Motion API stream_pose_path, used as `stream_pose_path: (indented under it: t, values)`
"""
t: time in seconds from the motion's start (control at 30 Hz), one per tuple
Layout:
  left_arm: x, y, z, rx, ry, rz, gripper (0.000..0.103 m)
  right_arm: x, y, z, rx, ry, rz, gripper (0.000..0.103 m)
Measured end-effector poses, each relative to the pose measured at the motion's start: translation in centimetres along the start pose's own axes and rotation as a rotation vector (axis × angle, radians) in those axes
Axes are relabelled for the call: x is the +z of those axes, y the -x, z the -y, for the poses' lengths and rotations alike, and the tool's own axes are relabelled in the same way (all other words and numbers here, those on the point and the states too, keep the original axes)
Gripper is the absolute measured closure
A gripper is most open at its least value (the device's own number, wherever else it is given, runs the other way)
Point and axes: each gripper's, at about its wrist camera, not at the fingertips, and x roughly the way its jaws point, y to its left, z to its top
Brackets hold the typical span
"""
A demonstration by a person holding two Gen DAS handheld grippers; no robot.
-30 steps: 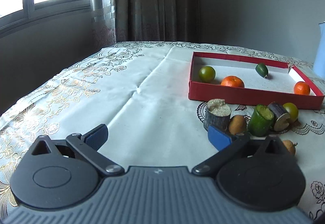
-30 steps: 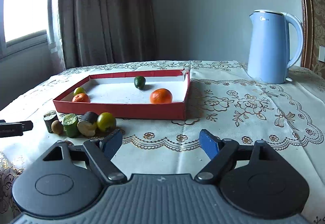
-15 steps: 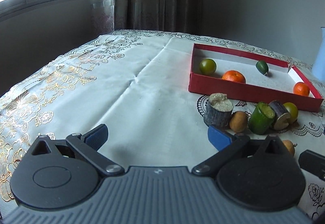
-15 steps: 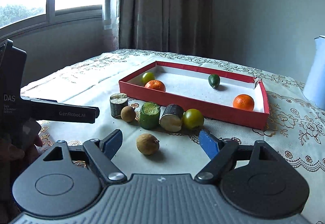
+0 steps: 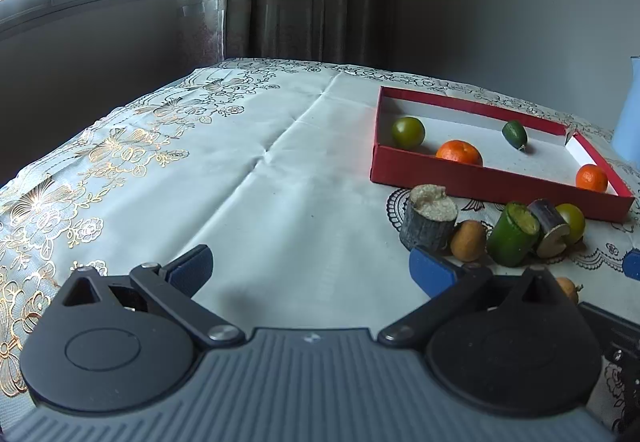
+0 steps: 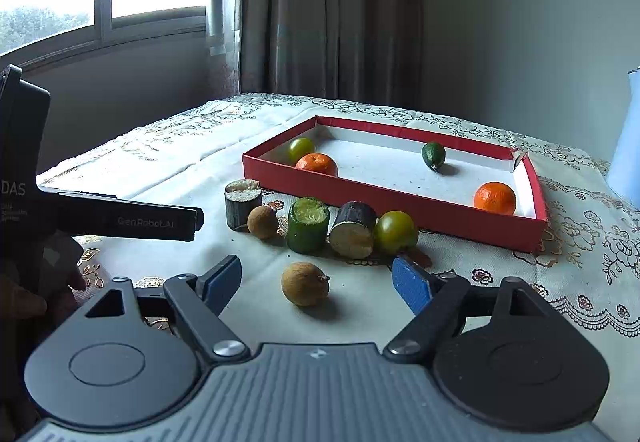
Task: Organize fruits
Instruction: 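Grasp the small brown round fruit with the right gripper, then carry the brown fruit into the tray and open the right gripper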
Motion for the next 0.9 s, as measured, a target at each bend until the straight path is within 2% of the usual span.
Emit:
stream_pose_path:
  t: [0.1,0.23,0.4,0.47,0.6,0.67,0.9]
  values:
    - [0.0,0.0,0.0,0.000,0.002,0.002,0.000,0.0,-0.2,-0.1,0.003,0.003,-0.006,0.020]
    - [0.0,0.1,-0.1,-0.001,0.007,0.002,0.000,0.1,-0.8,-0.3,0.009,0.007,-0.025,0.032]
    - [0.0,0.1,-0.2,-0.007,0.012,0.005,0.000,0.0,-1.6,-0.5,0.012,0.009,-0.041,0.039]
    - [0.0,0.1,-0.2,-0.011,0.015,0.004,0.000,0.0,-2.0,-0.5,0.016,0.011,-0.057,0.048]
    - [0.0,0.1,-0.3,-0.014,0.024,0.005,0.000,-0.2,-2.8,-0.5,0.017,0.005,-0.087,0.058]
    - [0.0,0.1,-0.4,-0.015,0.026,0.005,0.000,-0.3,-3.1,-0.4,0.020,-0.009,-0.102,0.072]
    - [-0.1,0.2,-0.4,-0.017,0.030,0.009,0.000,-0.1,-2.4,-0.3,0.003,-0.016,-0.062,0.074]
